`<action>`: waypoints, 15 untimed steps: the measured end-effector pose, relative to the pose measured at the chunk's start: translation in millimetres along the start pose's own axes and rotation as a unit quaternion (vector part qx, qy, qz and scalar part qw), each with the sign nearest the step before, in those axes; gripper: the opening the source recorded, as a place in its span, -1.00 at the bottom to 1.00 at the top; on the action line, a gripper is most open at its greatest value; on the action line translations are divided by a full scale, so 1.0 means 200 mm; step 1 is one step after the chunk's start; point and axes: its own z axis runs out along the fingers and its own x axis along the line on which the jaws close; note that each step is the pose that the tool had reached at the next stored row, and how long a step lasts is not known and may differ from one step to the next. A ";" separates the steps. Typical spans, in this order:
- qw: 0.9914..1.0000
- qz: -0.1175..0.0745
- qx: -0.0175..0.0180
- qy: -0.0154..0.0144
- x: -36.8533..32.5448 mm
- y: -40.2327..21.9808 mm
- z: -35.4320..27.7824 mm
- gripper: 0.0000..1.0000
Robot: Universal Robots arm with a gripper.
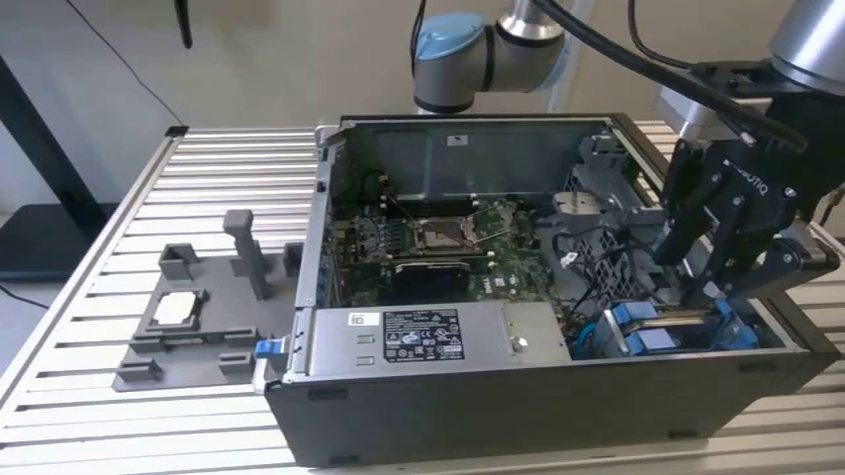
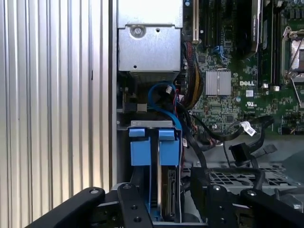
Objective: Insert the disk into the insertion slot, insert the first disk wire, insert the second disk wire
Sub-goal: 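Insert the disk into the insertion slot, then insert the first disk wire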
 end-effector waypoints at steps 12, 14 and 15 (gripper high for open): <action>1.000 0.000 0.016 -0.001 -0.010 0.006 -0.121 0.05; 1.000 0.000 0.021 -0.001 -0.012 0.007 -0.128 0.05; 1.000 0.000 0.025 -0.002 -0.014 0.009 -0.130 0.05</action>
